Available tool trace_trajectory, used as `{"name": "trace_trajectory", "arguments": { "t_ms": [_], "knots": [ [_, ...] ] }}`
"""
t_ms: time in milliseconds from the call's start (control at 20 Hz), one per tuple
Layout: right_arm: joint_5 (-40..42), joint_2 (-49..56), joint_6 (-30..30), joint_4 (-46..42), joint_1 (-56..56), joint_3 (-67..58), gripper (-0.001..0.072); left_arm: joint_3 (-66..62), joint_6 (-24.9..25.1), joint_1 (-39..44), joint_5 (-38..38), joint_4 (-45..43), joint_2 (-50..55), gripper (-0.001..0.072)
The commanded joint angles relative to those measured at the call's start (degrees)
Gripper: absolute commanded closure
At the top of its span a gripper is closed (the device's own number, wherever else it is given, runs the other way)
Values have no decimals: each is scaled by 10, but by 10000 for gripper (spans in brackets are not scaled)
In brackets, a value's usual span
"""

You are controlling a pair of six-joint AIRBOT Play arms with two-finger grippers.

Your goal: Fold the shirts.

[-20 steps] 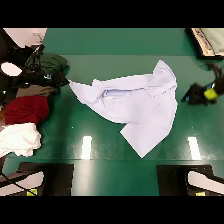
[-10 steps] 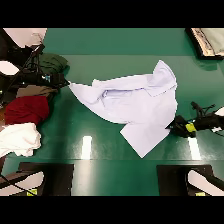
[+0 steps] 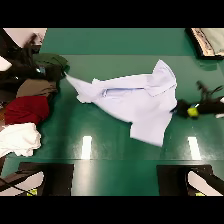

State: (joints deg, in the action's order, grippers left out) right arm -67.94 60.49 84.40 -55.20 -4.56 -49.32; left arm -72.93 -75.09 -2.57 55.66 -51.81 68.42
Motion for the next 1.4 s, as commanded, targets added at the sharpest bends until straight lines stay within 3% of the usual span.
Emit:
{"name": "trace_trajectory", "arguments": {
  "t_ms": [0,300,450,650,850,1150,1350],
  "knots": [
    [44,-74,1,2,-31,-156,698,-112,-16,0,-72,0,-53,684],
    [158,-134,0,0,-98,-478,698,-377,-14,0,-106,-1,-132,684],
    [152,-149,-2,0,-118,-578,698,-456,-14,0,-98,0,-162,683],
    [125,-170,-15,-5,-147,-648,699,-463,-15,0,-100,13,-213,683],
    [26,-146,-11,-1,-193,-721,699,-457,-17,0,-31,27,-224,684],
    [-182,-55,73,3,-202,-609,700,-250,-101,0,90,-60,-180,684],
    [-278,55,77,-5,-154,-471,700,-80,-100,2,126,-63,-75,684]
  ]
}}
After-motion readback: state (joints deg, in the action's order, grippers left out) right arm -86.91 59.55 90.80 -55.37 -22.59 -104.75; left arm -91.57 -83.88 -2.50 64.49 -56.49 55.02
